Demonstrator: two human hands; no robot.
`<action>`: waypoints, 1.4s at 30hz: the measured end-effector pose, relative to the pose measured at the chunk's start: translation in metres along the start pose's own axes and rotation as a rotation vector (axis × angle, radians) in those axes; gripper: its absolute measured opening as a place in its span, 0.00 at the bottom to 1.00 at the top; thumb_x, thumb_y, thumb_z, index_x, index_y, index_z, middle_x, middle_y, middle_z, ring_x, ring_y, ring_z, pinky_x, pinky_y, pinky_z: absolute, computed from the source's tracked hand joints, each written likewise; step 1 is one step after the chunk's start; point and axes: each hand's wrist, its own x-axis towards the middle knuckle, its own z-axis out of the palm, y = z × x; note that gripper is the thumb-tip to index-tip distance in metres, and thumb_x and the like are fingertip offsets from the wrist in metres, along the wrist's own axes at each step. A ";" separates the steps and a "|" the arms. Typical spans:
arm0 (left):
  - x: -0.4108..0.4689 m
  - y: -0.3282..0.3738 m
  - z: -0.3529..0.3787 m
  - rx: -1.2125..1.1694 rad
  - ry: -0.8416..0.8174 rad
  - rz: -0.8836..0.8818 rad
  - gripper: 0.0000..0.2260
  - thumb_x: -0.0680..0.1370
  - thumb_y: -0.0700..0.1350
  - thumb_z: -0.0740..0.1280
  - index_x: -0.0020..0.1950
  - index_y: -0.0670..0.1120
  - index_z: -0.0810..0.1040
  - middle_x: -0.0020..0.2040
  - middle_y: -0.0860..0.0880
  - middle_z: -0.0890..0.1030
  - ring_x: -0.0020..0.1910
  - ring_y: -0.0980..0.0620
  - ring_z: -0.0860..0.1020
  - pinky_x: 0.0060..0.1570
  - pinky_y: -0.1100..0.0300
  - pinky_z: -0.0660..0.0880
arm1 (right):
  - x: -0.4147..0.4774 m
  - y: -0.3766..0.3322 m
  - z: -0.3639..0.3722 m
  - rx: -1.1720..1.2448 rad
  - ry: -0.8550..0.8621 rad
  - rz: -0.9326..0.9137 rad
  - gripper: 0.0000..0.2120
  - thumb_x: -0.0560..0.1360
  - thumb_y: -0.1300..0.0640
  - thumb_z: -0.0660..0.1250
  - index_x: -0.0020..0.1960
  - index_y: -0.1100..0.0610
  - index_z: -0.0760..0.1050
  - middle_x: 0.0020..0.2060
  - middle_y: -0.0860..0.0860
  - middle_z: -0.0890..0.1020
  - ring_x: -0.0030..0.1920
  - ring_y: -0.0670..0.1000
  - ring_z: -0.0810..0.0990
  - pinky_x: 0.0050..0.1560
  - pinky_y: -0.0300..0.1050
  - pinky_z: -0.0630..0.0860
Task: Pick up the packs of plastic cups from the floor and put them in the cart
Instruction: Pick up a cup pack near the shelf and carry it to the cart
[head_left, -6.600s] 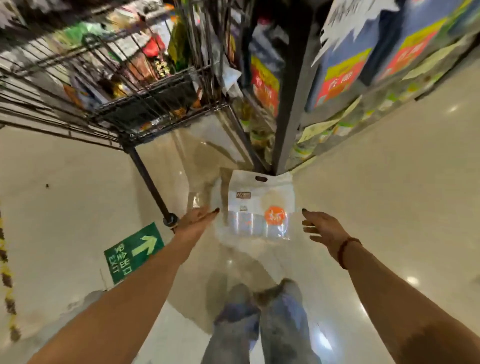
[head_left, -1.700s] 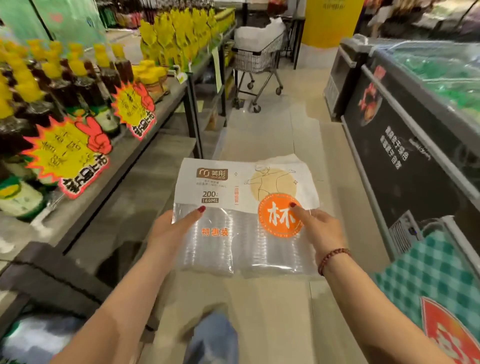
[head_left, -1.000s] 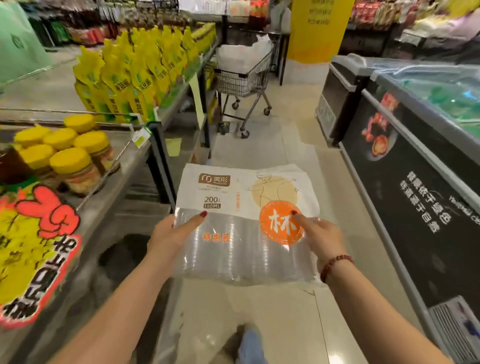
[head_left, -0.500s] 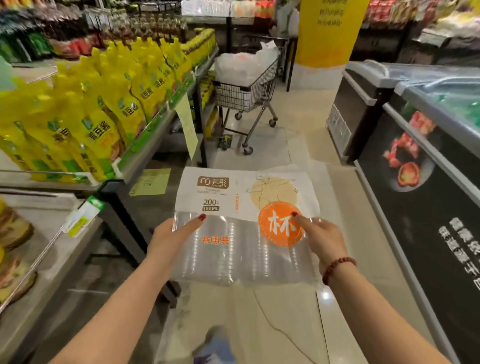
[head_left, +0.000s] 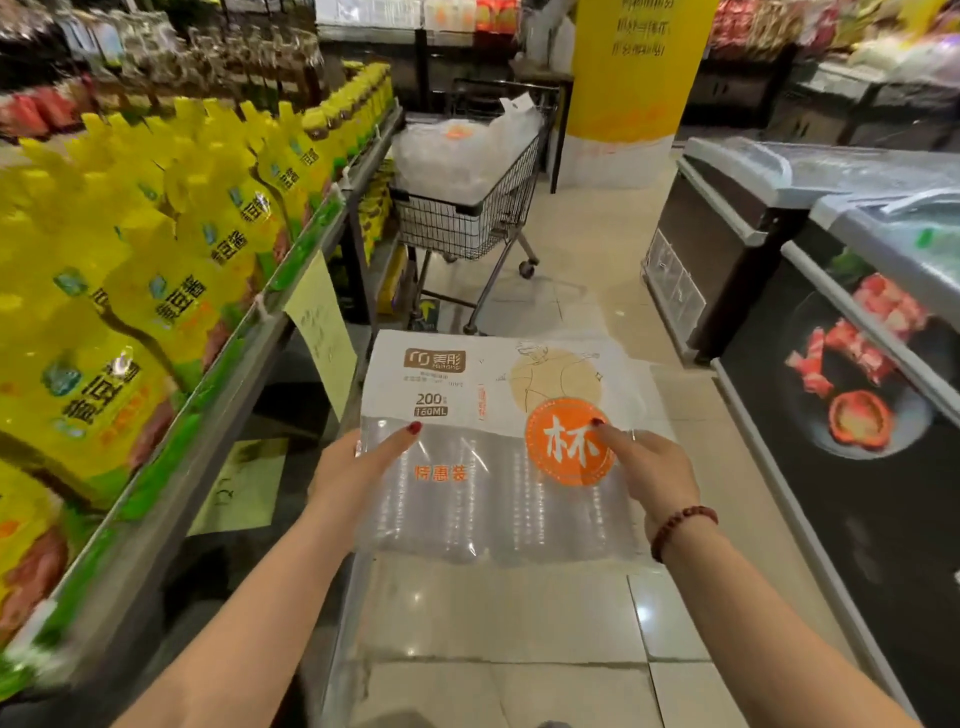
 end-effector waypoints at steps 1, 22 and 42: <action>0.018 0.007 0.004 0.007 0.001 0.003 0.18 0.65 0.58 0.79 0.51 0.54 0.82 0.47 0.49 0.86 0.48 0.44 0.84 0.53 0.41 0.79 | 0.017 -0.007 0.006 -0.002 0.000 0.003 0.16 0.69 0.43 0.73 0.39 0.58 0.81 0.39 0.52 0.85 0.42 0.53 0.79 0.48 0.52 0.75; 0.385 0.171 0.145 -0.020 0.081 0.035 0.18 0.67 0.56 0.78 0.53 0.52 0.83 0.46 0.49 0.87 0.45 0.43 0.85 0.54 0.40 0.79 | 0.435 -0.168 0.115 -0.003 -0.129 -0.051 0.14 0.66 0.42 0.74 0.39 0.53 0.82 0.40 0.49 0.85 0.48 0.55 0.82 0.56 0.57 0.78; 0.755 0.367 0.203 0.013 0.180 0.140 0.10 0.72 0.52 0.74 0.50 0.50 0.82 0.45 0.49 0.84 0.42 0.47 0.83 0.39 0.53 0.79 | 0.781 -0.354 0.292 0.013 -0.153 -0.149 0.14 0.63 0.40 0.74 0.26 0.47 0.78 0.30 0.45 0.78 0.37 0.51 0.74 0.43 0.48 0.69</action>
